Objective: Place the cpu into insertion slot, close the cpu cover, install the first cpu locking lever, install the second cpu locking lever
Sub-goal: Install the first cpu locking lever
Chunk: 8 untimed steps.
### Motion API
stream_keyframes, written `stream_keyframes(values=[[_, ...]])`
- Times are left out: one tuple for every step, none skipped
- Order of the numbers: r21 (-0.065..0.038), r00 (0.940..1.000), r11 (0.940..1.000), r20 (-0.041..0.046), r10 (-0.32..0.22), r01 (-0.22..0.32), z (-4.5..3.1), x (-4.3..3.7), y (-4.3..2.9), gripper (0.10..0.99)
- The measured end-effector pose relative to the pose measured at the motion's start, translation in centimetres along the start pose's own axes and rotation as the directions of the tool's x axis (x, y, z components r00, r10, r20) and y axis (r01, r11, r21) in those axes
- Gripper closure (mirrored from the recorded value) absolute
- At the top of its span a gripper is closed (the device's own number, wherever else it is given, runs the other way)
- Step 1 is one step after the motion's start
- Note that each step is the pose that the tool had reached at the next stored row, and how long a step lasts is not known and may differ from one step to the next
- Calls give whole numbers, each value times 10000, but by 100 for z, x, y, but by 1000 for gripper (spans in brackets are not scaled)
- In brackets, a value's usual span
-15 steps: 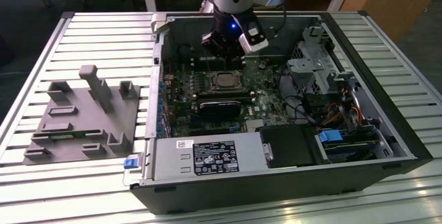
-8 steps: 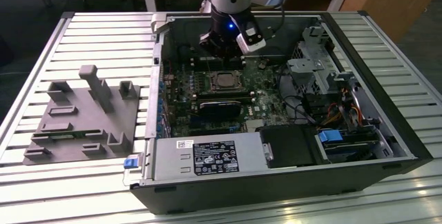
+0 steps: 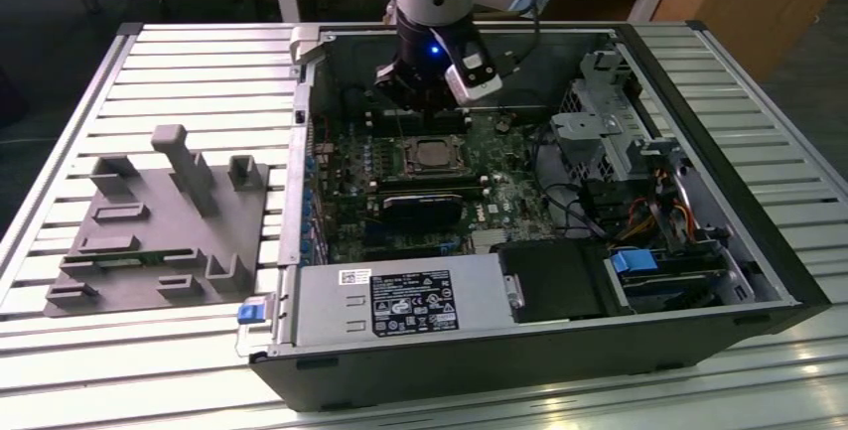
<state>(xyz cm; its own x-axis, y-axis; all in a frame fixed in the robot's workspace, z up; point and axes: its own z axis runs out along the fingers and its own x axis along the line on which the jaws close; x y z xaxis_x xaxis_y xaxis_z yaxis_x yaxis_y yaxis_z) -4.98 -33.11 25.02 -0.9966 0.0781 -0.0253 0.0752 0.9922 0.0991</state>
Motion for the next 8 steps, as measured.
stream_keyframes(values=[[0,10000,10000,0,0,0,0,8,-1,984],[0,10000,10000,0,0,0,-1,17,-1,984],[0,10000,10000,0,0,0,-1,26,-2,984],[0,10000,10000,0,0,0,-1,36,-3,984],[0,10000,10000,0,0,0,-1,47,-4,984],[0,10000,10000,0,0,0,-2,59,-5,984],[1,10000,10000,0,-1,1,-3,74,-6,984],[1,10000,10000,1,-1,1,-3,91,-7,984]])
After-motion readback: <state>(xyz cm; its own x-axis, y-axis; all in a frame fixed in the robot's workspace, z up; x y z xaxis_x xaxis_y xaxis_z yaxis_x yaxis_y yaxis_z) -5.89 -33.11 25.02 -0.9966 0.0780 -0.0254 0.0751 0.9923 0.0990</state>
